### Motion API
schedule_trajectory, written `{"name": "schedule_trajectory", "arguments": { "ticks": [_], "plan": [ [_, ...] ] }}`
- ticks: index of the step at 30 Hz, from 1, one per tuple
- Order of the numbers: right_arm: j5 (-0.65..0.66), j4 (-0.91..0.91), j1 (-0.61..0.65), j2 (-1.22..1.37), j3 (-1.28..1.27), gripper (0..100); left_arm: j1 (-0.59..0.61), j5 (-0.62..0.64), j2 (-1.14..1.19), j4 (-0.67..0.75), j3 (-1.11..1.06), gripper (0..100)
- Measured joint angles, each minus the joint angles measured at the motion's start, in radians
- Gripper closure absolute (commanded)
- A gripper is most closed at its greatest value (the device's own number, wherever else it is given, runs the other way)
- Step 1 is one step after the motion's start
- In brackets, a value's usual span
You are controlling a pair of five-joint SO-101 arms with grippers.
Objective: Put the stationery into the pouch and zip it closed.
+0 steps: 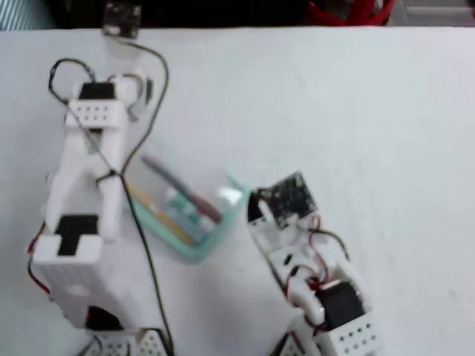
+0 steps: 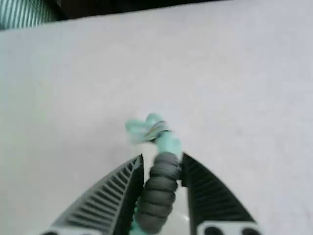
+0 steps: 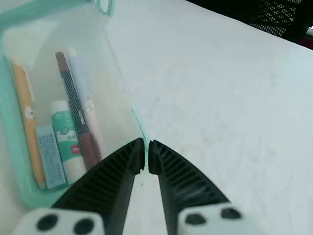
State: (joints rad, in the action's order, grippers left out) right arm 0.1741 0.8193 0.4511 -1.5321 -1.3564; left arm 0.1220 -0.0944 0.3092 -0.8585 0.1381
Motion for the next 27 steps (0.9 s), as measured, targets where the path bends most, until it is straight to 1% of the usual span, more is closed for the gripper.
{"name": "schedule_trajectory", "arguments": {
  "ticks": [2, 4, 7, 9, 11, 15, 16, 17, 21, 24, 27],
  "plan": [
    [0.0, 0.0, 0.0, 0.0, 0.0, 98.0, 0.017, 0.038, 0.021, -0.015, 0.0, 74],
    [0.0, 0.0, -0.002, 0.0, 0.0, 98.0, 0.043, 0.037, 0.023, -0.023, 0.0, 74],
    [0.0, 0.0, 0.0, 0.0, 0.0, 98.0, 0.078, -0.023, 0.021, -0.043, 0.0, 73],
    [0.0, 0.0, 0.0, 0.0, 0.0, 98.0, 0.094, -0.095, -0.003, -0.1, 0.0, 75],
    [0.0, 0.0, 0.0, 0.0, 0.0, 98.0, 0.112, -0.184, -0.058, -0.146, 0.0, 80],
    [0.0, 0.0, 0.0, 0.0, 0.0, 98.0, 0.209, -0.339, -0.129, -0.157, -0.006, 96],
    [0.0, 0.0, 0.0, 0.0, 0.0, 98.0, 0.239, -0.367, -0.129, -0.147, -0.006, 99],
    [0.0, 0.0, 0.0, 0.0, 0.0, 98.0, 0.265, -0.391, -0.126, -0.14, -0.006, 97],
    [0.0, 0.0, 0.0, 0.0, 0.0, 98.0, 0.318, -0.517, -0.011, -0.13, -0.003, 98],
    [0.0, 0.0, 0.0, 0.0, 0.0, 98.0, 0.316, -0.546, 0.149, -0.149, 0.058, 98],
    [0.0, 0.0, 0.0, 0.0, 0.0, 98.0, 0.318, -0.552, 0.327, -0.204, 0.187, 98]
  ]
}}
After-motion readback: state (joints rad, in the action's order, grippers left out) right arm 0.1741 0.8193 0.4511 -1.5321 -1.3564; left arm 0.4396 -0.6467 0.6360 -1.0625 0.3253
